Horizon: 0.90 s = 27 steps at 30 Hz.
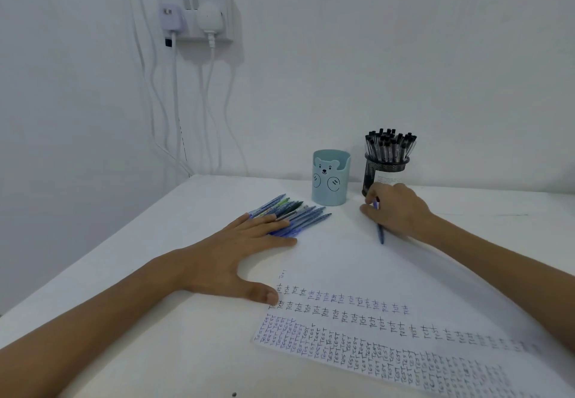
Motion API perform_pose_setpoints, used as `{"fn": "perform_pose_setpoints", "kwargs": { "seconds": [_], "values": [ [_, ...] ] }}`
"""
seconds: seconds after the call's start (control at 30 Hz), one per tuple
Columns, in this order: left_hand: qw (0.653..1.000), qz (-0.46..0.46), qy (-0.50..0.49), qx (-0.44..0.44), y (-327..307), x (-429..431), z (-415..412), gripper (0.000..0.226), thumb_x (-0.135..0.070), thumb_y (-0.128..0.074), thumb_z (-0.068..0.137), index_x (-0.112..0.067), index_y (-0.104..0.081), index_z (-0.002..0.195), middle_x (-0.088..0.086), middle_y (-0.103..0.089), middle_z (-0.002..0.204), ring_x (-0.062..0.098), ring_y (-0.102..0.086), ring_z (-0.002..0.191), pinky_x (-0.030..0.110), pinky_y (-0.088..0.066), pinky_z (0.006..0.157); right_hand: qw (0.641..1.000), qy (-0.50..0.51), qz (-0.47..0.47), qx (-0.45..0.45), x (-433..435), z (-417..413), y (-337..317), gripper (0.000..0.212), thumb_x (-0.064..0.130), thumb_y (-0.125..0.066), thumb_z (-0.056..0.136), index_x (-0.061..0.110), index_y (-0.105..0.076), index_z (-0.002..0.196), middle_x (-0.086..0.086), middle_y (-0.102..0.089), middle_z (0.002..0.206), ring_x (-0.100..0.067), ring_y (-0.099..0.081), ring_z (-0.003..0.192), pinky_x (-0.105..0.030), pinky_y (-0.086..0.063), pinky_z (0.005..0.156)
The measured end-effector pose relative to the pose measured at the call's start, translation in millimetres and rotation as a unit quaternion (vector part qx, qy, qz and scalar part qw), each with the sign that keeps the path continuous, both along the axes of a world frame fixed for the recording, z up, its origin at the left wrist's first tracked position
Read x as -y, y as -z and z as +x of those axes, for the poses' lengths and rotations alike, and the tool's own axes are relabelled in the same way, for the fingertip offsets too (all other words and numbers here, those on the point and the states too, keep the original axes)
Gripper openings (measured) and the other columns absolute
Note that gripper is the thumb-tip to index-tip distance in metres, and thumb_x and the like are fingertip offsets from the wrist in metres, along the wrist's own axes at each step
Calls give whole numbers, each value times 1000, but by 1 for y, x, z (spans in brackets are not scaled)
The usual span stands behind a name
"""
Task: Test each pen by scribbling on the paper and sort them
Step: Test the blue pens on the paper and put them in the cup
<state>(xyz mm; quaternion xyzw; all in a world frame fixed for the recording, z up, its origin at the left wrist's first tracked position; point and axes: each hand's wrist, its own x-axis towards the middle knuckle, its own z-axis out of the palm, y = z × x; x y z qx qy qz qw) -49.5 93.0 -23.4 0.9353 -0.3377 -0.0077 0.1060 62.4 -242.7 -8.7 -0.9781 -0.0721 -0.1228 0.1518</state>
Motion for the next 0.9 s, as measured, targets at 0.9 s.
{"fn": "perform_pose_setpoints", "kwargs": {
  "seconds": [0.9],
  "values": [
    [1000, 3, -25, 0, 1, 0, 1, 121, -97, -47, 71, -30, -11, 165, -24, -4, 169, -11, 9, 152, 31, 4, 129, 920, -317, -46, 224, -45, -36, 5, 16, 27, -38, 93, 17, -49, 89, 7, -47, 83, -16, -40, 77, -41, -43, 75]
  ]
}}
